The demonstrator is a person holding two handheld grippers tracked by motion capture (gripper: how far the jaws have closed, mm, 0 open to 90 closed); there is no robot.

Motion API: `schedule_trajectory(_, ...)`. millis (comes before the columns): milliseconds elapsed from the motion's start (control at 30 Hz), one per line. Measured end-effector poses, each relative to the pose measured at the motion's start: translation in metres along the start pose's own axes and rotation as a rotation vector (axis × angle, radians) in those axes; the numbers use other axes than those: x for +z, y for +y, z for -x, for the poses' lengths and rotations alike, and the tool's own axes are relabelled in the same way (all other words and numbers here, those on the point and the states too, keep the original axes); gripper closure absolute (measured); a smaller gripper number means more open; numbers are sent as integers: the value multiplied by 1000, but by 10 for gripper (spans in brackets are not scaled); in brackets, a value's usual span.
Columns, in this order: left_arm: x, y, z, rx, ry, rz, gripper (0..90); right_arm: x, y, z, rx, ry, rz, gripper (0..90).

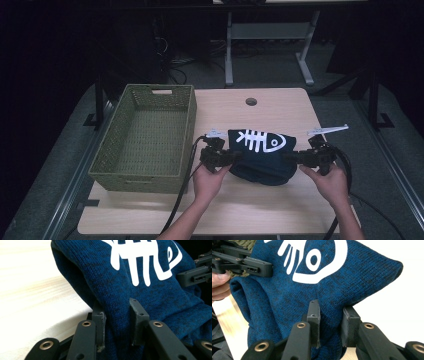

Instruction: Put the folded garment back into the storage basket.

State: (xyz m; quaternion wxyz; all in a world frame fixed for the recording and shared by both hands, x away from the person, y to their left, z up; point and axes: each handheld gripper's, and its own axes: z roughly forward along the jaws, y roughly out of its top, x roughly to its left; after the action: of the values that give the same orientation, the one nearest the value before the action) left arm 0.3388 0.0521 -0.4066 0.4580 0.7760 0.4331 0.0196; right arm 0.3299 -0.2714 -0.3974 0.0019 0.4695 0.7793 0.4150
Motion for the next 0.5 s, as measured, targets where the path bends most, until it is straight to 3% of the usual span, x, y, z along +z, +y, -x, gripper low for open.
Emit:
schedule_trajectory(167,-11,6,3,19,1,14,701,-5,5,-5,-2,18,17,725)
schedule_trajectory(500,-29,11,-1,18,-10,26,700,-11,17,-21,-17,34,28,725)
